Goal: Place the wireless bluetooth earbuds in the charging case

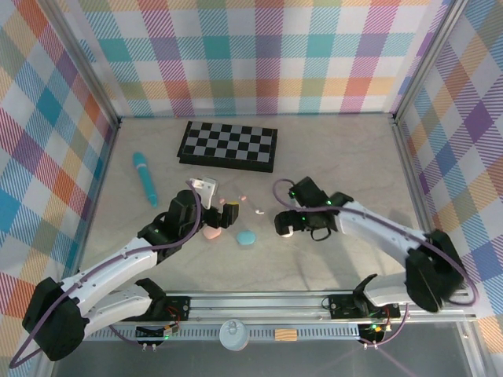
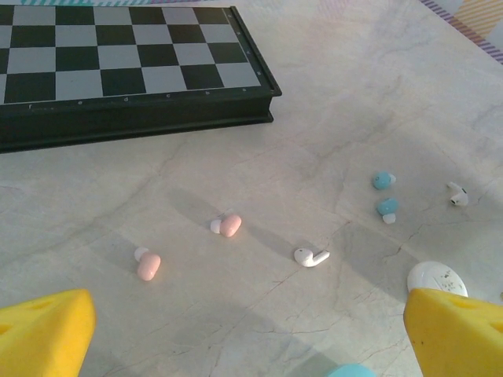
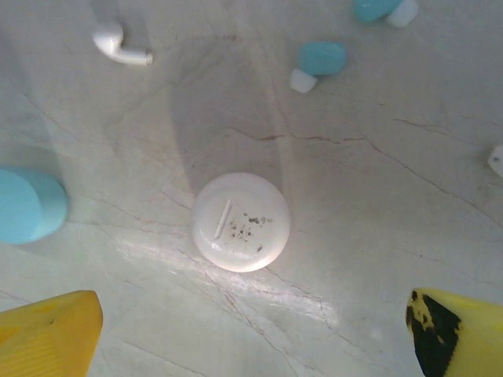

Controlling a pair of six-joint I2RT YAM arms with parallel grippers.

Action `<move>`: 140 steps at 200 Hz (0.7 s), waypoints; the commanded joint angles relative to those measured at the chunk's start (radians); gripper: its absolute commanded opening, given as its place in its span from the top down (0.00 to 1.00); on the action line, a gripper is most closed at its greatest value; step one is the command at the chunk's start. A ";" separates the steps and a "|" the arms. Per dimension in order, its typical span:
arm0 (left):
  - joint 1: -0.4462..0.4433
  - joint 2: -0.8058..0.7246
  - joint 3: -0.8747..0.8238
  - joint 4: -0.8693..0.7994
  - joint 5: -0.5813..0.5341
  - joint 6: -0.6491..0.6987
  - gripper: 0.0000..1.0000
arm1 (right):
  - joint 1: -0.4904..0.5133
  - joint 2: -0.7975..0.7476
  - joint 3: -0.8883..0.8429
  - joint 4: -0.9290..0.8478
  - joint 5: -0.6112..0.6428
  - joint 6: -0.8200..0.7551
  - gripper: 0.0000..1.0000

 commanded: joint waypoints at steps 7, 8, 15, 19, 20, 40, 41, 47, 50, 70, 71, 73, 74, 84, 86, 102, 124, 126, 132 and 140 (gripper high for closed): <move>-0.011 -0.069 -0.023 -0.012 -0.067 0.003 0.00 | 0.039 0.134 0.140 -0.241 -0.007 -0.306 0.00; -0.011 -0.073 -0.024 -0.013 -0.071 0.002 0.00 | 0.040 0.140 0.145 -0.245 -0.007 -0.317 0.01; -0.011 -0.090 -0.028 -0.023 -0.087 0.001 0.00 | 0.042 0.169 0.169 -0.265 -0.005 -0.383 0.03; -0.011 -0.099 -0.031 -0.028 -0.092 0.000 0.00 | 0.043 0.191 0.183 -0.275 0.000 -0.432 0.05; -0.011 -0.101 -0.031 -0.029 -0.093 0.000 0.00 | 0.044 0.196 0.186 -0.276 0.002 -0.435 0.06; -0.011 -0.123 -0.027 -0.058 -0.103 0.006 0.00 | 0.049 0.240 0.204 -0.249 0.037 -0.670 0.12; -0.011 -0.124 -0.026 -0.060 -0.103 0.007 0.00 | 0.049 0.240 0.204 -0.249 0.037 -0.670 0.12; -0.011 -0.125 -0.019 -0.073 -0.100 0.013 0.00 | 0.049 0.247 0.210 -0.228 0.039 -0.716 0.16; -0.011 -0.125 -0.016 -0.078 -0.099 0.016 0.00 | 0.045 0.250 0.213 -0.220 0.045 -0.730 0.19; -0.011 -0.127 -0.007 -0.098 -0.104 0.028 0.00 | 0.045 0.286 0.252 -0.187 0.012 -0.812 0.28; -0.011 -0.128 -0.006 -0.097 -0.104 0.029 0.00 | 0.044 0.289 0.253 -0.186 0.009 -0.814 0.27; -0.011 -0.128 -0.006 -0.098 -0.105 0.030 0.00 | 0.045 0.293 0.255 -0.184 0.006 -0.818 0.27; -0.011 -0.128 -0.006 -0.098 -0.105 0.031 0.00 | 0.044 0.295 0.258 -0.182 0.004 -0.820 0.27; -0.011 -0.134 -0.005 -0.101 -0.109 0.039 0.00 | 0.045 0.323 0.271 -0.174 -0.008 -0.843 0.26; -0.011 -0.136 -0.005 -0.103 -0.109 0.040 0.00 | 0.044 0.329 0.271 -0.173 -0.009 -0.845 0.26; -0.011 -0.143 -0.002 -0.113 -0.113 0.054 0.00 | 0.044 0.386 0.292 -0.178 0.016 -0.861 0.27; -0.011 -0.155 0.000 -0.130 -0.120 0.063 0.00 | 0.043 0.444 0.319 -0.193 0.025 -0.870 0.27; -0.011 -0.156 0.001 -0.132 -0.122 0.064 0.00 | 0.043 0.448 0.322 -0.195 0.025 -0.872 0.27; -0.011 -0.159 0.001 -0.137 -0.127 0.068 0.00 | 0.043 0.458 0.329 -0.202 0.025 -0.875 0.27; -0.011 -0.161 0.001 -0.141 -0.137 0.079 0.00 | 0.042 0.470 0.337 -0.208 0.029 -0.877 0.28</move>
